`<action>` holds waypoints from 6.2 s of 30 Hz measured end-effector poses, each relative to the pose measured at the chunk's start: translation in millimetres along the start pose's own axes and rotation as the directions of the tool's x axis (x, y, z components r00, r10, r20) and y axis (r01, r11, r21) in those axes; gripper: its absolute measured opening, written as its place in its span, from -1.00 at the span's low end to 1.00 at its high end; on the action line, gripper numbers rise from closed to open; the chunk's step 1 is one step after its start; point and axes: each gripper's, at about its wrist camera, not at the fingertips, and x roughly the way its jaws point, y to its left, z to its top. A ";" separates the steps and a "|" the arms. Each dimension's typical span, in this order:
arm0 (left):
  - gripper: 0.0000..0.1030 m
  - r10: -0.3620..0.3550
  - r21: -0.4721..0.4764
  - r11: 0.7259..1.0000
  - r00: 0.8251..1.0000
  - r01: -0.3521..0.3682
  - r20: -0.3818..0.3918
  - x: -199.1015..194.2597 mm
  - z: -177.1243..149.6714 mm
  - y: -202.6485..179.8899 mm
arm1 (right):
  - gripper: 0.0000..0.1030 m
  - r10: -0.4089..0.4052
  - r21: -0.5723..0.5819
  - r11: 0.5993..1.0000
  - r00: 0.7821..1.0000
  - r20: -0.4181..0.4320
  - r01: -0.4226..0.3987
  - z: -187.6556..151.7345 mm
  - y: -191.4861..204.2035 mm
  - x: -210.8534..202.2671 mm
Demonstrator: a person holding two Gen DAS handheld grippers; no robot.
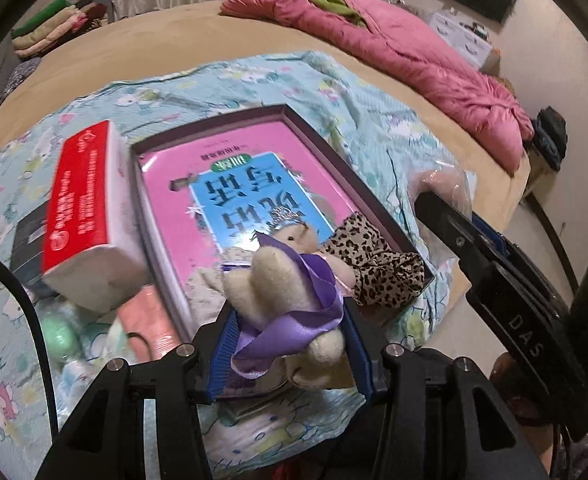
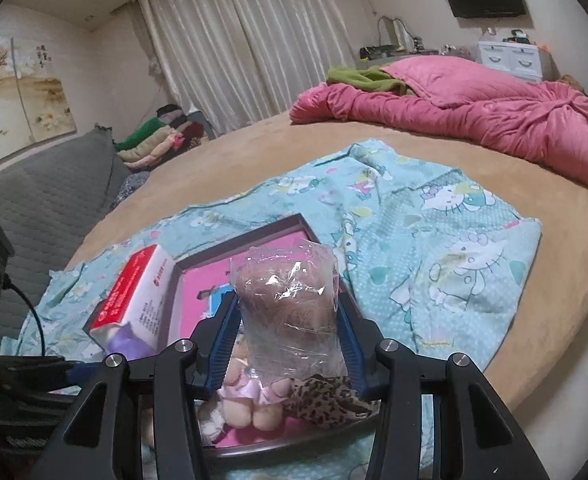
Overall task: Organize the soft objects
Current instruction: 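Carry the plush bear and clear bag over the pink book tray, then lower both tools onto the tray and open them to release, then move both open tools back toward the remaining pile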
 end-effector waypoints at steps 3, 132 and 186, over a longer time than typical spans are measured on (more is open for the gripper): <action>-0.04 0.018 0.018 1.000 1.000 -0.017 -0.013 11.6 1.7 -5.7 | -0.05 -0.002 0.005 1.000 1.000 -0.015 0.002 -1.4 -3.0 3.7; 0.56 0.122 -0.011 0.992 0.979 -0.122 0.162 -74.6 -36.8 66.2 | 0.64 0.021 -0.127 0.992 0.999 0.044 -0.015 7.0 68.7 -27.8; 0.56 0.127 -0.254 0.962 0.989 -0.104 0.076 -71.4 -89.7 206.8 | 0.64 -0.021 -0.513 0.852 0.971 -0.237 -0.106 -75.0 191.8 22.9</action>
